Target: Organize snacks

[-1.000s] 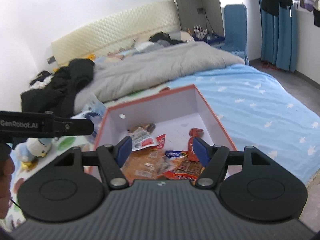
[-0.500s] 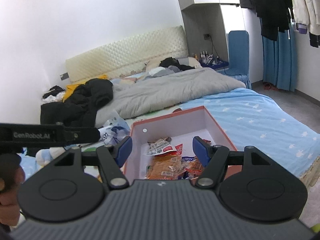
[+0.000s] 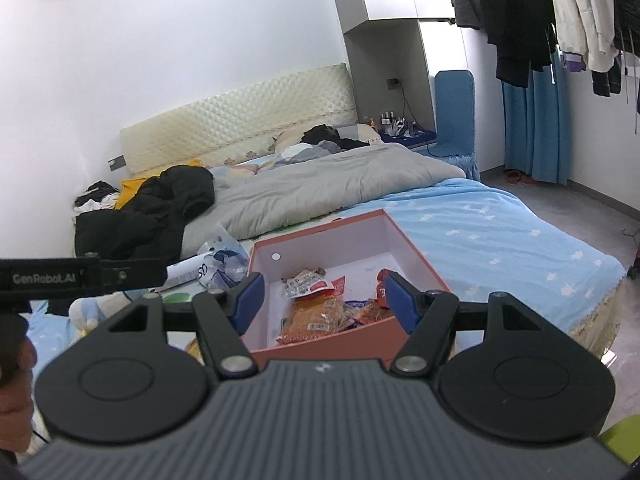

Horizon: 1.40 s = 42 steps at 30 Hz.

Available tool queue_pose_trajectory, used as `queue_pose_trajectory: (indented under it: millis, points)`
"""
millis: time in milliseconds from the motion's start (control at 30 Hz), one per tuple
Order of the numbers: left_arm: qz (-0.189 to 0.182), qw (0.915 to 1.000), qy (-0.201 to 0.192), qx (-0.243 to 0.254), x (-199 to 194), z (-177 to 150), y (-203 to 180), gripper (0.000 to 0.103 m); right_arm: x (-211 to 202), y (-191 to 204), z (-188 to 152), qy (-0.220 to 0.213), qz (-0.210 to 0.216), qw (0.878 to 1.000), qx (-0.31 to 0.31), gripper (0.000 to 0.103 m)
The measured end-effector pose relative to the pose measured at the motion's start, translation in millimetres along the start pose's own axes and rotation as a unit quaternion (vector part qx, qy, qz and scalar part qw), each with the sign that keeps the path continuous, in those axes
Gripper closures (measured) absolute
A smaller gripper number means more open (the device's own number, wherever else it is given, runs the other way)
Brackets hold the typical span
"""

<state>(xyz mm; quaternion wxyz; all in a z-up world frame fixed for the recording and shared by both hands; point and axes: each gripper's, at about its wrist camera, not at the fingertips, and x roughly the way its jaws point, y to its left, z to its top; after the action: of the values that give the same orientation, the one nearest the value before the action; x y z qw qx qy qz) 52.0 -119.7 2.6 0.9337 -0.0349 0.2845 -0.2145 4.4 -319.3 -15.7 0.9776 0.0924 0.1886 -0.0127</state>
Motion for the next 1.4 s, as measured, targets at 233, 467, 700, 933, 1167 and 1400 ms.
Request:
queue_pose_trajectory:
  millis: [233,467,700,933,1167,1400]
  points:
    - [0.004,1.0,0.002,-0.007,-2,-11,1,0.029,-10,3,-9,-0.004,0.006,1.0,-0.004,0.034]
    - [0.008,1.0,0.001,-0.006,-2,-13,1,0.029,-9,0,-17,-0.004,0.005,1.0,0.004,0.034]
    - [0.011,0.9999,0.004,-0.004,-1,-17,3,0.029,-9,-3,-23,-0.002,0.003,1.0,0.007,0.034]
    - [0.013,0.9999,0.004,-0.007,1,-21,6,0.029,-6,-2,-24,0.003,0.004,1.0,0.007,0.034]
    - [0.013,0.9999,0.004,-0.006,1,-23,6,0.029,-5,-1,-25,0.002,0.004,1.0,0.005,0.034]
    - [0.015,0.9999,0.003,-0.005,2,-23,7,0.029,-5,-1,-24,0.0,0.008,1.0,0.004,0.034]
